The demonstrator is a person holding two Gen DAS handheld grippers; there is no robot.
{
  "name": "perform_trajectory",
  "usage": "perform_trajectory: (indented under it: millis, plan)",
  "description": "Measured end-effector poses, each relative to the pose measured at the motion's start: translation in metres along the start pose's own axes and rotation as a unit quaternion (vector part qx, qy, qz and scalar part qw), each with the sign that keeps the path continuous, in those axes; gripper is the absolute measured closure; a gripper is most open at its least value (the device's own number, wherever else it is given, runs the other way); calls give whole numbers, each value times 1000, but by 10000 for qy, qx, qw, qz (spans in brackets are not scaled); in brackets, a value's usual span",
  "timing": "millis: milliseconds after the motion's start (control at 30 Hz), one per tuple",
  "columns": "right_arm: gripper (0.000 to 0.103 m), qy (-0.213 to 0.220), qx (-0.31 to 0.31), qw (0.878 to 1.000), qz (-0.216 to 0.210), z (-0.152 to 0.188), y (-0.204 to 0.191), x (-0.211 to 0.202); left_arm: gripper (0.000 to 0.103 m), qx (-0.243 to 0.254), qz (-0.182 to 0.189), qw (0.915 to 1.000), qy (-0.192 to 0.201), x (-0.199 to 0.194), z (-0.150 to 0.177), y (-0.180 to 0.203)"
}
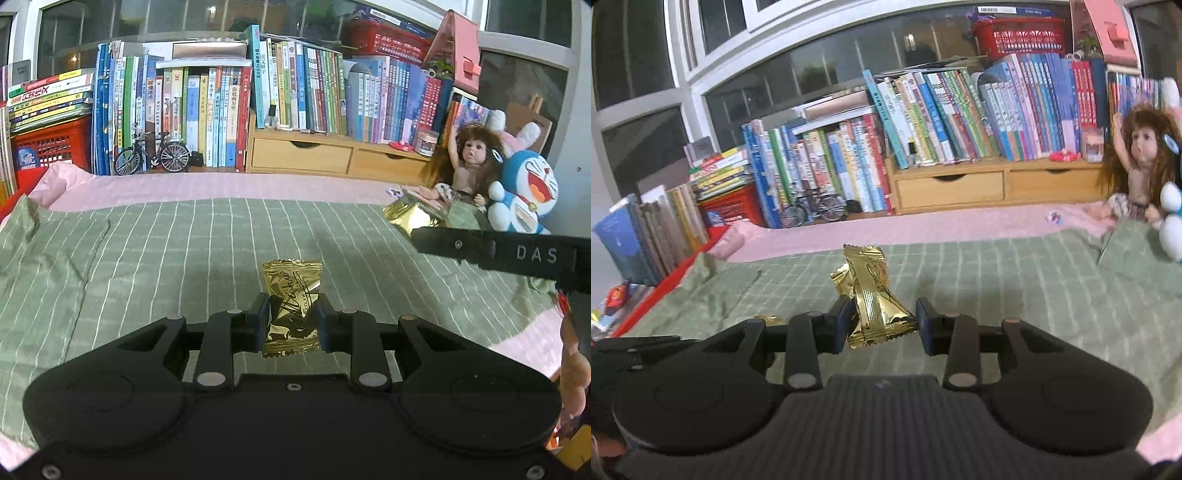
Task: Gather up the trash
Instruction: 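Carry both gold wrappers down past the bed edge to the bin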
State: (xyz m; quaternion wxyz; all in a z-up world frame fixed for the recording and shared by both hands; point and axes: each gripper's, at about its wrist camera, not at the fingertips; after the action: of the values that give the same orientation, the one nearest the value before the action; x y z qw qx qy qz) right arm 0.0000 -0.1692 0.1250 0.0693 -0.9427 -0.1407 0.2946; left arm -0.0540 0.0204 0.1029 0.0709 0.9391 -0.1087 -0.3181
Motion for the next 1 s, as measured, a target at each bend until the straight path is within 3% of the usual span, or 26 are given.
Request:
perform_trajectory:
  millis: [500, 1000]
  plan:
    - [60, -12, -213, 9998, -47, 77, -32, -50, 78, 233, 229, 9994, -119, -47, 71, 0]
    - [60, -301, -399, 9987, -124, 148, -55, -74, 78, 235, 111, 9993, -282, -65, 144, -3]
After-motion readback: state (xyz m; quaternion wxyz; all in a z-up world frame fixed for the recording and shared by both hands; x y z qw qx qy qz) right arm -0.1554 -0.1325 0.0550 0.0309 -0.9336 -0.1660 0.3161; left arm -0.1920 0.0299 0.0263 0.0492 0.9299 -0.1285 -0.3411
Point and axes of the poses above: each gripper's, at about its wrist camera, not at the fingertips, and x roughly the way its jaws point, y to its right, z to its underside, and after that the axes turned 7 degrees about z, right-handed
